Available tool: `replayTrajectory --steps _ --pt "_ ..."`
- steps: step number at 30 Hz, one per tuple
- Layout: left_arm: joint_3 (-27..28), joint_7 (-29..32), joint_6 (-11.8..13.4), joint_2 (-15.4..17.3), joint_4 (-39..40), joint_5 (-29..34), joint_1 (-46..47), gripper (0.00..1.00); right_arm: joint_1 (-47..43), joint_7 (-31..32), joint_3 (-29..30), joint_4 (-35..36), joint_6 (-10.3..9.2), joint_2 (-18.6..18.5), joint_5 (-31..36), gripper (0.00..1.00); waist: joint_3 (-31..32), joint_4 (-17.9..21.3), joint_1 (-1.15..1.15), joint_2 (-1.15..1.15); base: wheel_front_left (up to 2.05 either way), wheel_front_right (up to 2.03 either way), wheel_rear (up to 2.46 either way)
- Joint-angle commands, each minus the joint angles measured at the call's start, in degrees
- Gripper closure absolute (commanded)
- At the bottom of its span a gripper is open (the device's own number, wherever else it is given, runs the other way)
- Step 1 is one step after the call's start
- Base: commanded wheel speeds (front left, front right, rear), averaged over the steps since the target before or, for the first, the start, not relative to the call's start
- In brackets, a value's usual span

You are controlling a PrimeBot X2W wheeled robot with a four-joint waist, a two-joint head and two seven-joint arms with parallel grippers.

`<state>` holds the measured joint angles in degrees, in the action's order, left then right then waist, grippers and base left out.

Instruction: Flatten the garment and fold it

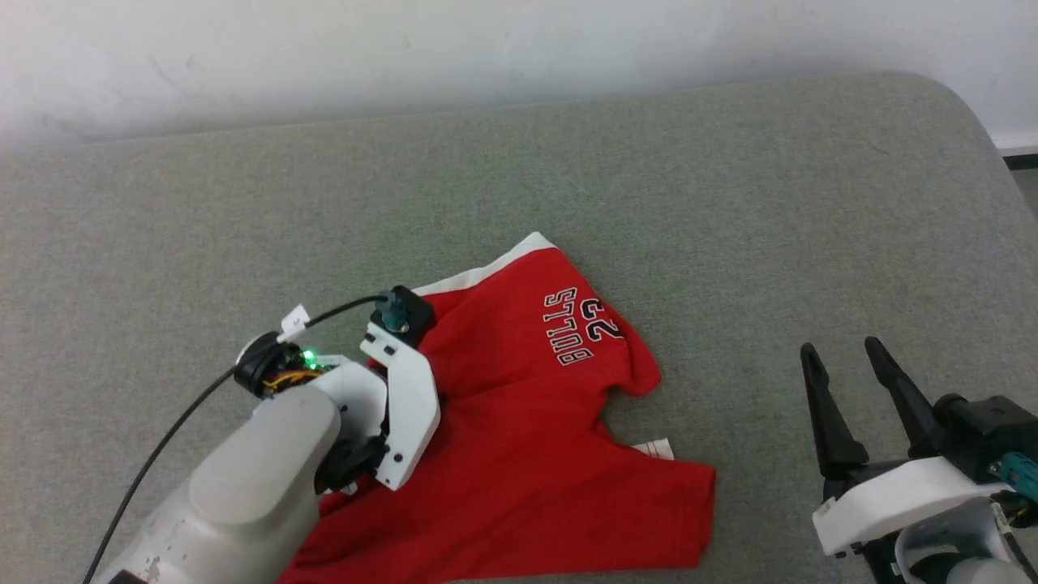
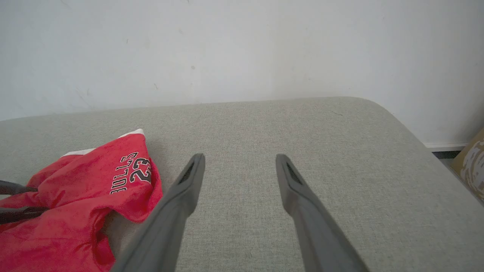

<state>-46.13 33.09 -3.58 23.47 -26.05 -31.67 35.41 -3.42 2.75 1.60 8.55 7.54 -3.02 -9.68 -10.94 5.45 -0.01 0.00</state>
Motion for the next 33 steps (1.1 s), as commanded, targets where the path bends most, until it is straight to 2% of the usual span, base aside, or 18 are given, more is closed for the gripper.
replayTrajectory --steps 1,3,4,8,12,16,26,33 --pt "-1.6 1.39 -0.72 -0.64 -2.56 -0.54 -1.55 0.42 1.18 -0.47 -0.23 -0.2 -0.05 0.14 -0.39 0.0 -0.29 0.47 0.01 0.0 0.0 0.0 0.0" --pt "-1.87 1.29 -1.62 -1.31 -3.19 -1.55 -1.32 0.91 1.45 -0.61 -0.4 -0.52 -0.05 0.14 -0.44 0.0 -0.17 0.58 0.01 0.0 0.0 0.0 0.0" --pt "-1.77 0.68 -1.87 -1.42 -3.07 -1.78 -0.96 1.0 1.52 -0.69 -0.38 -0.63 -0.05 0.14 -0.47 0.0 -0.08 0.57 0.01 0.0 0.0 0.0 0.0" --pt "0.64 -4.48 -1.93 -0.92 0.11 -1.85 2.06 1.0 1.35 -0.9 -0.05 -0.88 -0.05 0.14 -0.54 0.0 0.32 0.16 0.01 0.0 0.0 0.0 0.0" --pt "3.88 -8.65 -0.73 0.18 3.46 -1.43 5.97 1.0 1.32 -0.75 -0.22 -0.85 -0.05 0.14 -0.54 0.0 0.14 0.0 0.01 0.0 0.0 0.0 0.0" --pt "6.74 -10.84 0.52 0.32 2.77 -1.91 9.54 1.0 2.24 -0.67 -1.07 -0.8 -0.05 0.14 -0.6 0.0 -1.2 0.84 0.01 0.0 0.0 0.0 0.0" --pt "11.87 -20.61 3.63 -1.67 -11.75 -2.48 15.58 1.0 4.66 -1.84 -2.89 -3.01 -0.05 0.14 -1.25 0.0 -4.26 4.0 0.01 0.0 0.0 0.0 0.0" --pt "13.74 -35.18 6.26 -3.97 -22.04 -0.56 18.66 1.0 5.73 -2.5 -3.07 -4.55 -0.05 0.14 -1.18 0.0 -4.9 3.8 0.01 0.0 0.0 0.0 0.0"
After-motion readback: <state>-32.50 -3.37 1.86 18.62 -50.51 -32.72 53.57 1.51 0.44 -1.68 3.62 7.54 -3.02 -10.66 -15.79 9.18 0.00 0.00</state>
